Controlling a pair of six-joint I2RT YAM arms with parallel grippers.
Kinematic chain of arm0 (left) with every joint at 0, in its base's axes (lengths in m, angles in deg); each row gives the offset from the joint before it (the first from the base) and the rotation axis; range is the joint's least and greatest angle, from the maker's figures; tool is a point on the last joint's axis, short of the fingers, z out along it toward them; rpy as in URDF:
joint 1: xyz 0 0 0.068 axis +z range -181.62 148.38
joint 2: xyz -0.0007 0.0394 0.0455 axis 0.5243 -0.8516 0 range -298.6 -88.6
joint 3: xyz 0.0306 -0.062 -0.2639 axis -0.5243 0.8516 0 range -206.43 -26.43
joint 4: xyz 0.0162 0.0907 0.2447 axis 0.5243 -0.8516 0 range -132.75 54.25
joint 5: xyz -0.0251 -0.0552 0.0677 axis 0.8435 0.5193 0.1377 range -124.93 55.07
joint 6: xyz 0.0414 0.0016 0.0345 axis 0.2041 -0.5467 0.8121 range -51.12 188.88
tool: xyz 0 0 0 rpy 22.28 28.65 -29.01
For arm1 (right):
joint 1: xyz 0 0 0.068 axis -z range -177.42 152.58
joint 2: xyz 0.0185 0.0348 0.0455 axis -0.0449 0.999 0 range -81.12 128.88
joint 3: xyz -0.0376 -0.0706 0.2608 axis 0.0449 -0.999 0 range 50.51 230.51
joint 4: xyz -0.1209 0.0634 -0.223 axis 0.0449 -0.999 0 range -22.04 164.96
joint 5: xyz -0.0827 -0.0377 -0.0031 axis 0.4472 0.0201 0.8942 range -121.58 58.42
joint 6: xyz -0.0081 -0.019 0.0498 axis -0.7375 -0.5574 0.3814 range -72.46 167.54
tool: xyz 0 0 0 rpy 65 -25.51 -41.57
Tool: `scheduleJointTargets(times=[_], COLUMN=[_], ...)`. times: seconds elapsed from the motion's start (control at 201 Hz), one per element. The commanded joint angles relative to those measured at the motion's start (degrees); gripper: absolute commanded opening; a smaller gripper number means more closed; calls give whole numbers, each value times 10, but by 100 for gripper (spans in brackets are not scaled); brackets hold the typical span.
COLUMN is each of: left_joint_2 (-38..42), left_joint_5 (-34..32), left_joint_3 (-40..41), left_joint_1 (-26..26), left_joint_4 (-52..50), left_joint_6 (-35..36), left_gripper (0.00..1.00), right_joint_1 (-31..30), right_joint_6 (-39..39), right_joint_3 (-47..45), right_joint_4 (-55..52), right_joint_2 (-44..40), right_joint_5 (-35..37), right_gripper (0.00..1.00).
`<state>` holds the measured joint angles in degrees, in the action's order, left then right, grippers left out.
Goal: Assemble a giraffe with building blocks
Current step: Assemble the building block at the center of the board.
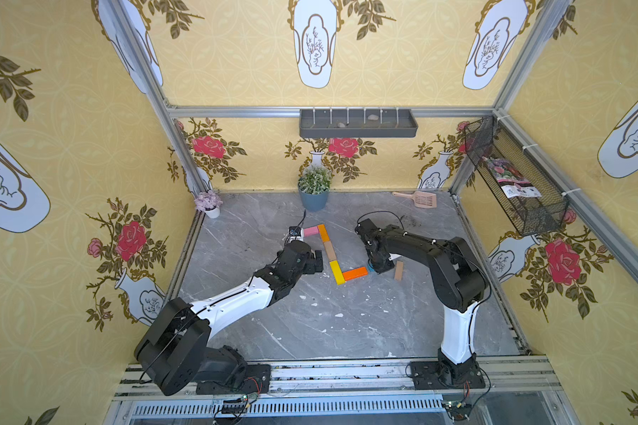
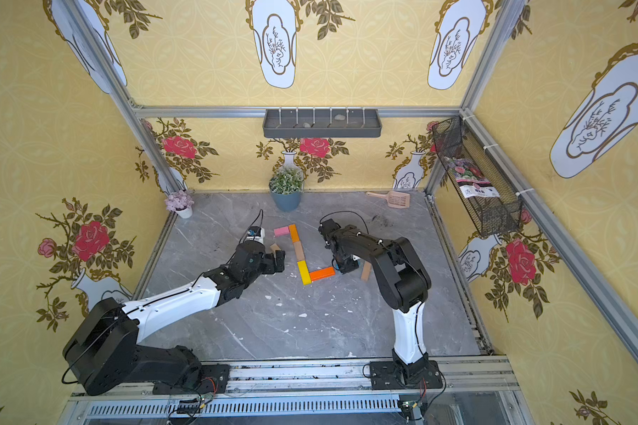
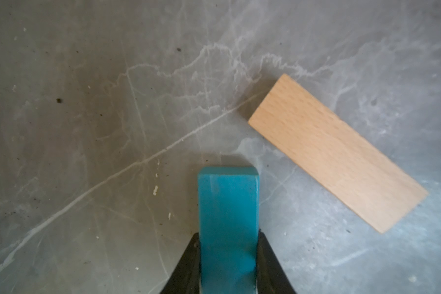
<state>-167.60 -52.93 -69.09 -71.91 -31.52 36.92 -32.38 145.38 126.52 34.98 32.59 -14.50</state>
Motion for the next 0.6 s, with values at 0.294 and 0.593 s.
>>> scheduleJointTargets(times=[0.294,0.593], left_joint_2=[7,4], left_joint_5=[-2,0], left_joint_3=[2,2], left_joint_1=[0,0], left_joint_4=[2,1], left_joint_6=[2,4], left_gripper=[99,99], right_joint_1=[-10,-8], right_joint_6=[21,10], right_joint_3=[-4,-31], right_joint_4=[3,28], right_joint_2=[5,-32], right_joint_5=[-7,4], right_gripper=[20,72])
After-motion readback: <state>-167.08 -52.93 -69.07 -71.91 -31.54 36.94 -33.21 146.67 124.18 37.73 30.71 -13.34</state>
